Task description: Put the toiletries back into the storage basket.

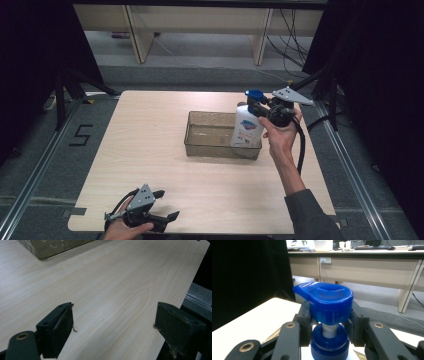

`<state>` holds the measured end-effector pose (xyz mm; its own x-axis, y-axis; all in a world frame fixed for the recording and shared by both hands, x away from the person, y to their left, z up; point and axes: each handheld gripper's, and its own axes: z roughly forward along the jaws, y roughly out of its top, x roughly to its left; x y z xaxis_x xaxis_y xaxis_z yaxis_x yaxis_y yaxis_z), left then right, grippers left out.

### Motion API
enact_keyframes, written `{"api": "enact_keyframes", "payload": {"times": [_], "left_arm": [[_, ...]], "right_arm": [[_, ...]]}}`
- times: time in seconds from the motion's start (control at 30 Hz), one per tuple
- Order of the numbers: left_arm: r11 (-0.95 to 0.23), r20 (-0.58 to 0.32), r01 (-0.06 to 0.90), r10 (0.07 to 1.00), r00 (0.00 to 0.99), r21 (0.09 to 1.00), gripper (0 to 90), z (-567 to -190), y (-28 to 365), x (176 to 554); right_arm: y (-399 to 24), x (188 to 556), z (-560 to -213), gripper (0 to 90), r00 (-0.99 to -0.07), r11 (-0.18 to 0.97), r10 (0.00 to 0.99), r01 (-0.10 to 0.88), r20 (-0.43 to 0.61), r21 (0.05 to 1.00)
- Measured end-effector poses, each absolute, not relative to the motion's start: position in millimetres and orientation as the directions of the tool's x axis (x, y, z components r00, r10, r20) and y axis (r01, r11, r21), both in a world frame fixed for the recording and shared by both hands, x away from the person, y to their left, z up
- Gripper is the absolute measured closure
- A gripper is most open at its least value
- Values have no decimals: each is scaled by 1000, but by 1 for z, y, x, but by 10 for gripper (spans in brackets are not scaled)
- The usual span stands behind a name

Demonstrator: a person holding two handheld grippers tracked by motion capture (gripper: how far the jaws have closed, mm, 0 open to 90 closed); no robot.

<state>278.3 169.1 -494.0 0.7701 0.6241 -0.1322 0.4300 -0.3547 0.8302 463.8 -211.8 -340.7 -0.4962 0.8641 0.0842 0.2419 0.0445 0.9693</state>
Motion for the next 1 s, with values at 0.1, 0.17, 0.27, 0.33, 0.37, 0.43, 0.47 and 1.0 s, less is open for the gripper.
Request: {"api": "enact_keyframes", "payload": {"times": [0.1,0.17,0.27,0.33,0.37,0.43,0.47,1.0], "left_arm": [[-358,-129,431,626,769,828,149,-494,169,278],[-358,-128,431,628,768,828,149,-494,169,278],[-359,-127,430,628,768,828,149,-494,169,278],[-359,-127,431,628,768,828,149,-494,169,278],[-359,-127,431,628,768,828,149,-494,169,278],[-356,-124,429,631,765,830,149,-494,169,278],[-354,-126,428,630,766,831,149,-495,169,278],[-356,-125,428,631,766,831,149,-494,169,278]], "right_arm": [[-210,464,-341,614,-495,36,864,246,94,969],[-209,464,-342,614,-498,42,862,243,87,969],[-207,463,-343,613,-499,46,863,232,79,972],[-206,462,-343,612,-496,35,863,242,92,970],[-206,462,-343,611,-498,47,863,238,80,970],[-205,462,-343,610,-501,39,861,242,90,969],[-206,463,-343,610,-498,45,864,234,80,971],[-205,459,-342,597,-505,55,859,249,81,967]]}}
